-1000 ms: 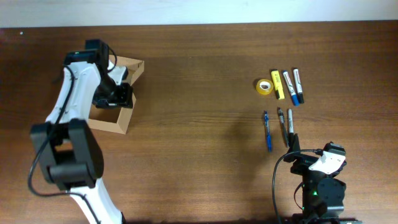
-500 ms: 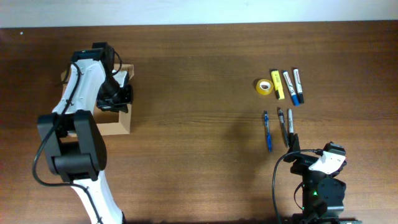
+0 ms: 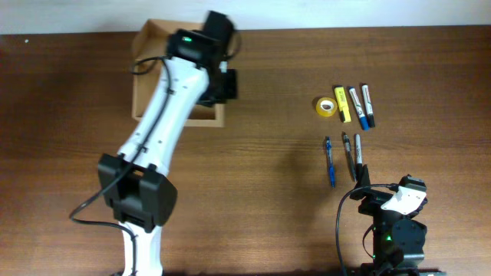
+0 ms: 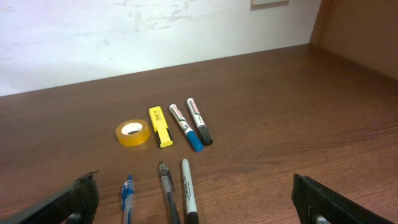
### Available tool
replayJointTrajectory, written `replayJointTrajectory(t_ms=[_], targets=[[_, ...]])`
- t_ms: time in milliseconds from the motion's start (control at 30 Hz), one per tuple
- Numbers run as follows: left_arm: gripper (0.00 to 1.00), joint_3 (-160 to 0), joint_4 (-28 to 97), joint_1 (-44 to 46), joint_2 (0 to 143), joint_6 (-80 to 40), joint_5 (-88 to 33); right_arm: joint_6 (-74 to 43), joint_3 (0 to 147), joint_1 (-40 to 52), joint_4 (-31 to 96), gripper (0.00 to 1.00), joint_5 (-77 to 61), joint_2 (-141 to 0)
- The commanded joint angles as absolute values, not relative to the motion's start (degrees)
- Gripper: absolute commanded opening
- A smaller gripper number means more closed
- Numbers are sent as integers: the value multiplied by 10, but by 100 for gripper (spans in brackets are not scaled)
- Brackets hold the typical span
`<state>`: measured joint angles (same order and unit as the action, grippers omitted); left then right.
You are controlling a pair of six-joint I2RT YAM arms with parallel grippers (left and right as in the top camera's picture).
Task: Pack container
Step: 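Push the cardboard box rightward toward the table center with left gripper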
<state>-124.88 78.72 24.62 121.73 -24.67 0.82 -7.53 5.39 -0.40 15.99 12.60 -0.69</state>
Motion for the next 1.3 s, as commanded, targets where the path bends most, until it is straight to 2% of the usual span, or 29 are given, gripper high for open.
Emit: replayJointTrajectory(t_ms=[0,200,400,933,967,1000,1033,1067,1267], targets=[[2,-1258,781,271,1220,-339,59,-80,50,-8,160,99,133,-1],[1,-1258,748,310,1241,-395,43,-80,50,-8,160,99,133,-1],[2,-1258,739,328,1293,-390,-20,-80,50,-8,160,99,133,-1],[2,-1257,719,365,1361,-362,-51,-80,50,-8,160,99,133,-1],[9,-1257,716,366,1361,-362,-51,-80,50,-8,160,99,133,-1],[26,-1257,714,367,1361,-365,-51,-80,50,-8,160,99,133,-1],[47,-1257,713,367,1361,-365,-52,-80,50,-8,160,99,133,-1],[56,-1257,712,367,1361,-365,-52,-80,50,-8,160,99,133,-1],[59,-1264,720,367,1361,-364,-54,-80,50,-8,160,99,133,-1]])
